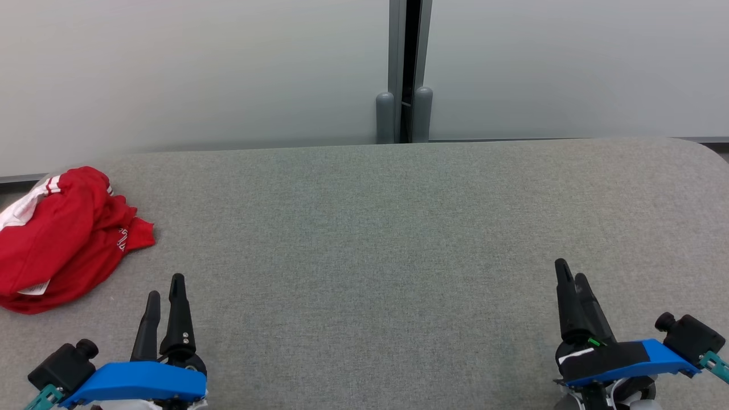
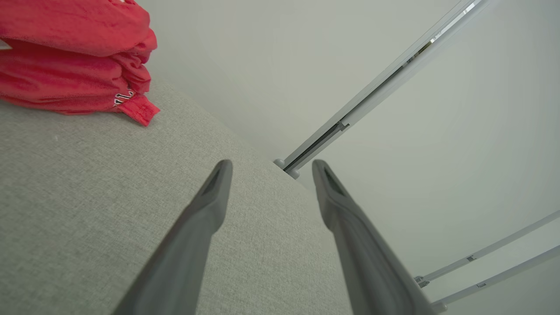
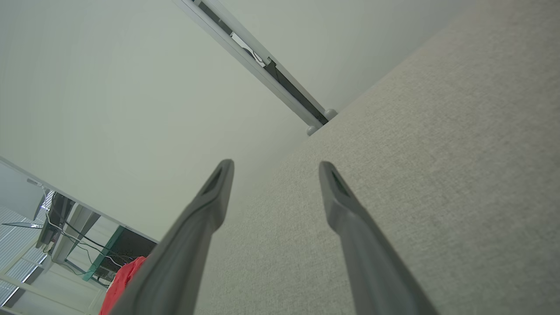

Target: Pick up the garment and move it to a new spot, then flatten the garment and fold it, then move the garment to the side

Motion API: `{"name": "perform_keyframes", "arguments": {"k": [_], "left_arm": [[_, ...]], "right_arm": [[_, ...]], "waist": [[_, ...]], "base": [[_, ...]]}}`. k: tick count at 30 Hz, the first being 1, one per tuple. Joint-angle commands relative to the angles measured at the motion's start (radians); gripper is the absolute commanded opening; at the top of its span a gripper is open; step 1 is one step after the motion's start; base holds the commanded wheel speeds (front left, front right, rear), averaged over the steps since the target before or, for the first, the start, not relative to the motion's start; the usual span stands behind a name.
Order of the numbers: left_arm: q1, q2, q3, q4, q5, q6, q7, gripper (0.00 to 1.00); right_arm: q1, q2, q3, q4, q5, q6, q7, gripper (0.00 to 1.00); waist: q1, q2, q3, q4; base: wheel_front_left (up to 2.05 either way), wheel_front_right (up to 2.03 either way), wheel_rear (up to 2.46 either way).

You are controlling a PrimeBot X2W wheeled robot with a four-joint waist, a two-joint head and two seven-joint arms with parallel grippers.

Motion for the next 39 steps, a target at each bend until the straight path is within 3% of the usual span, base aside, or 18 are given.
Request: {"name": "perform_keyframes", "arguments": {"k": [1, 39], "left_arm": [[-0.025, 0.010, -0.004, -0.007, 0.032, 0.006, -0.010, 1.00], [-0.022, 0.014, -0.051, 0.009, 0.429, 0.039, -0.111, 1.00]], "right_arm": [[-0.025, -0.005, 0.006, -0.008, -0.031, 0.000, -0.011, 1.00], [-0.030, 0.001, 0.057, 0.015, -0.435, 0.000, -0.112, 1.00]], "waist": [[-0.0001, 0.0000, 0.000, 0.000], [-0.0001, 0.0000, 0.002, 0.004]], "base": [[0.00, 0.00, 0.00], [0.00, 0.00, 0.00]]}}
